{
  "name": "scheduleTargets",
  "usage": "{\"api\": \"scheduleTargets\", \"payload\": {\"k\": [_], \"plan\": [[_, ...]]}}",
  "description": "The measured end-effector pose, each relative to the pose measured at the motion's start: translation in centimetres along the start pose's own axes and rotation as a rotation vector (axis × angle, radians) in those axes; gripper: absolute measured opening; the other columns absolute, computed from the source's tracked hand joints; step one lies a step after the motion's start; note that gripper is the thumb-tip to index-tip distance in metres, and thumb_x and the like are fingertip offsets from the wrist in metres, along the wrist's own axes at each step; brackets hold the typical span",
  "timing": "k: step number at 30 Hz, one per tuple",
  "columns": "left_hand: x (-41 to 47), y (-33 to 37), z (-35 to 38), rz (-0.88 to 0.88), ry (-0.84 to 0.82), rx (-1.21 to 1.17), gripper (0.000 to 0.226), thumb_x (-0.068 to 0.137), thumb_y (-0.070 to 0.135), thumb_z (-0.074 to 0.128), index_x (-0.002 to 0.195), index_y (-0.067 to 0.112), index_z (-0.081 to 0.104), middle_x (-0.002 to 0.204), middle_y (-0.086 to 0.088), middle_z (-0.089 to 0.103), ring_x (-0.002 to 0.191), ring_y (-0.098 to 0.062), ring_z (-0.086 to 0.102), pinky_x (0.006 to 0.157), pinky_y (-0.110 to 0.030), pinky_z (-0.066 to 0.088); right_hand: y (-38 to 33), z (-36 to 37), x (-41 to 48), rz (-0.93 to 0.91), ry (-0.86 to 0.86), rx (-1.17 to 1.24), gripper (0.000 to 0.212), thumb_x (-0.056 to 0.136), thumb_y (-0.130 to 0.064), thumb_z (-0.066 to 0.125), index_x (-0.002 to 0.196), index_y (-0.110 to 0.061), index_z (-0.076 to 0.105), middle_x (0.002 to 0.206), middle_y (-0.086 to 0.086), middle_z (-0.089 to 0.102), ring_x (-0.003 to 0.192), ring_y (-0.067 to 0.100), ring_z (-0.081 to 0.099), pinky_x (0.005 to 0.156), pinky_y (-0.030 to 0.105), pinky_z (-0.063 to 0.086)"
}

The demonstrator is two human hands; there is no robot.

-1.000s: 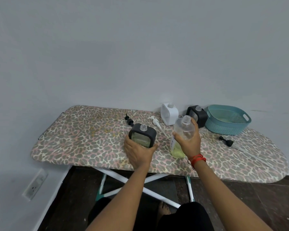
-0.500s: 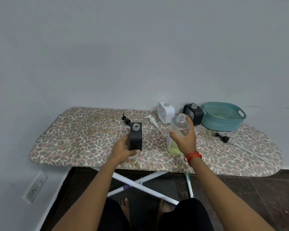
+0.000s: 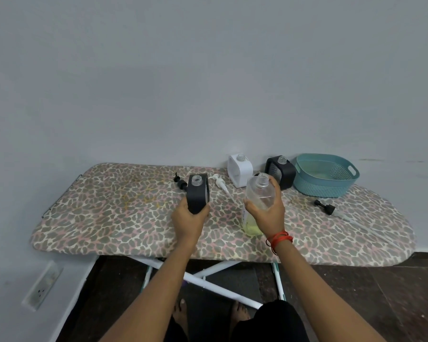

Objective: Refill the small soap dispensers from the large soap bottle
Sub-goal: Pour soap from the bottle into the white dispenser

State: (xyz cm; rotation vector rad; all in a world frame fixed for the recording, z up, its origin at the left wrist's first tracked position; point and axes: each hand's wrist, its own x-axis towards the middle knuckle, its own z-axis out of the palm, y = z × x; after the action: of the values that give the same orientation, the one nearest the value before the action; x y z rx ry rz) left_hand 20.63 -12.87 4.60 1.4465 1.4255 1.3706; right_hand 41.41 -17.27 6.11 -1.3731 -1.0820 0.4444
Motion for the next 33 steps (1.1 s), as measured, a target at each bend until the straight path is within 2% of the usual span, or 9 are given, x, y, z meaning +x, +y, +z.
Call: {"api": "scheduleTargets", "payload": {"k": [3,5,8,11,14,18,28,31,33], "plan": [[3.7,1.2,1.5,-0.010,0.026,0.019,0.042,0.078,0.017,0.088,0.115,0.009,0.070,0.101,-0.006,0.075,0.091,-0.020,0.072,0.080,-0.035,0.061,0.1,-0.1,0.1,-0.022,-0.003,-0.003,0.091,0.071,-0.026,0.086,0.142,-0.054,0.037,0.133,-0.040,0.050,0.122,-0.018,0.048,0.090,0.000,0.041],[6.4,1.7,2.7,-0.030,0.027,0.056,0.045,0.079,0.016,0.087,0.118,0.005,0.069,0.108,-0.012,0.074,0.094,-0.023,0.070,0.082,-0.037,0.060,0.2,-0.1,0.2,-0.023,0.005,0.009,0.091,0.070,-0.024,0.085,0.144,-0.050,0.038,0.138,-0.031,0.051,0.124,-0.015,0.048,0.090,0.000,0.041],[9.2,1.7,4.1,-0.068,0.007,0.093,0.045,0.081,0.013,0.085,0.121,0.004,0.066,0.112,-0.014,0.073,0.094,-0.021,0.067,0.077,-0.029,0.053,0.3,-0.1,0.3,-0.034,-0.006,0.028,0.092,0.069,-0.024,0.085,0.143,-0.053,0.037,0.143,-0.013,0.054,0.126,-0.007,0.051,0.093,0.005,0.043],[11.1,1.0,5.1,-0.120,0.003,0.121,0.047,0.083,0.012,0.084,0.124,0.002,0.064,0.118,-0.017,0.071,0.101,-0.027,0.068,0.079,-0.030,0.053,0.4,0.0,0.2,-0.043,-0.012,0.057,0.092,0.066,-0.025,0.084,0.142,-0.053,0.039,0.140,-0.016,0.055,0.125,-0.005,0.053,0.091,0.006,0.046],[12.1,0.3,5.7,-0.116,-0.008,0.131,0.052,0.083,0.013,0.084,0.129,0.001,0.062,0.122,-0.017,0.069,0.110,-0.032,0.067,0.087,-0.033,0.054,0.4,0.1,0.2,-0.051,-0.011,0.088,0.092,0.064,-0.029,0.083,0.140,-0.055,0.039,0.137,-0.027,0.054,0.123,-0.011,0.052,0.088,0.004,0.045],[12.6,-0.2,6.0,-0.109,-0.029,0.148,0.053,0.085,0.013,0.083,0.131,0.001,0.059,0.123,-0.018,0.068,0.113,-0.033,0.065,0.094,-0.038,0.054,0.5,0.0,0.2,-0.067,-0.020,0.083,0.092,0.065,-0.032,0.082,0.142,-0.054,0.037,0.137,-0.038,0.048,0.127,-0.013,0.047,0.092,0.003,0.042],[13.6,1.1,5.8,-0.149,-0.087,0.178,0.061,0.083,0.009,0.084,0.135,-0.002,0.055,0.132,-0.021,0.064,0.123,-0.037,0.061,0.103,-0.047,0.051,0.4,0.0,-0.1,-0.040,-0.036,0.070,0.095,0.065,-0.029,0.084,0.146,-0.048,0.038,0.144,-0.018,0.052,0.133,0.003,0.050,0.103,0.026,0.048],[12.2,1.5,5.0,-0.167,-0.049,0.188,0.077,0.084,0.022,0.084,0.147,-0.001,0.045,0.146,-0.019,0.055,0.135,-0.035,0.053,0.112,-0.046,0.044,-0.2,0.0,-0.2,-0.028,-0.039,0.056,0.094,0.063,-0.034,0.083,0.144,-0.051,0.037,0.143,-0.017,0.053,0.128,-0.004,0.051,0.096,0.013,0.048],[10.9,2.0,4.5,-0.126,0.009,0.148,0.085,0.088,0.023,0.080,0.156,0.002,0.032,0.157,-0.016,0.043,0.145,-0.031,0.042,0.117,-0.039,0.035,-0.5,-0.1,-0.1,-0.012,-0.042,0.055,0.093,0.063,-0.035,0.083,0.143,-0.051,0.039,0.138,-0.021,0.054,0.122,-0.010,0.052,0.089,0.005,0.046]]}}
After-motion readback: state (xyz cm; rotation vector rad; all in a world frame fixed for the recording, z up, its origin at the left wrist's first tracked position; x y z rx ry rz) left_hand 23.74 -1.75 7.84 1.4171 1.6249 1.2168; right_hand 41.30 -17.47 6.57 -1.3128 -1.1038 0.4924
